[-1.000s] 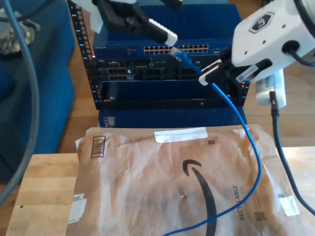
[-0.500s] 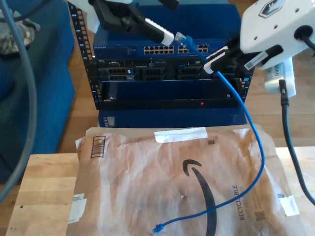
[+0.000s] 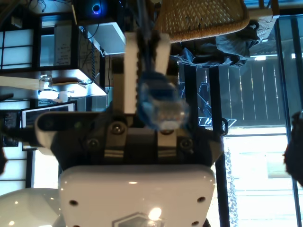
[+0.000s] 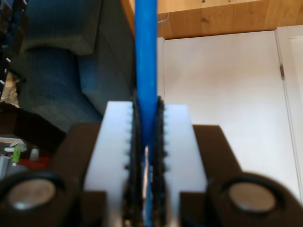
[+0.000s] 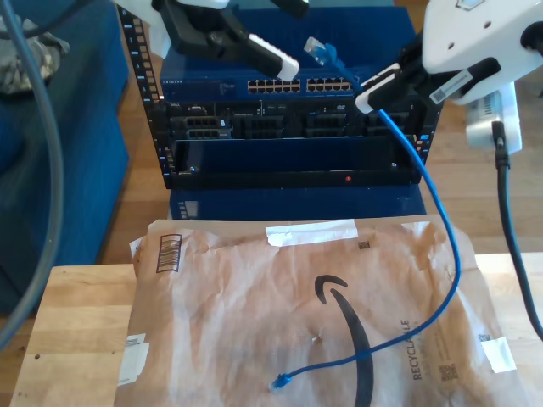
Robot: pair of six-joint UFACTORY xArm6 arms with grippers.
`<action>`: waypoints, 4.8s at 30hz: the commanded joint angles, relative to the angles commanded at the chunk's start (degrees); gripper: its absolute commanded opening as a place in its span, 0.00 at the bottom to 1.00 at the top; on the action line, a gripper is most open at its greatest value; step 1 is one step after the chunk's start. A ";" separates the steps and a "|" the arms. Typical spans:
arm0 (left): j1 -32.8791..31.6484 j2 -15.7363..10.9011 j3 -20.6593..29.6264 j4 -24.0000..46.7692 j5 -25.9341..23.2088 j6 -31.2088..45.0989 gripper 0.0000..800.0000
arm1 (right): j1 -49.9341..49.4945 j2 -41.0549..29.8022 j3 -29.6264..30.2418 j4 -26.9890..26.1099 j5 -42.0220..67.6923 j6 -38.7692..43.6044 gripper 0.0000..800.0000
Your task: Grab the cable and plug it in
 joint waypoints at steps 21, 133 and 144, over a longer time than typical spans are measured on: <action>-0.44 0.18 0.53 0.88 0.00 0.53 0.98 | -0.26 0.62 -0.97 1.41 0.79 0.00 0.00; 9.76 21.71 3.43 -35.25 28.57 -16.44 0.01 | 5.36 -12.31 -0.62 5.19 -17.76 -30.95 0.99; 9.32 21.71 4.40 -35.43 29.19 -16.79 0.02 | 22.86 -7.74 8.53 4.40 -39.65 -37.89 0.99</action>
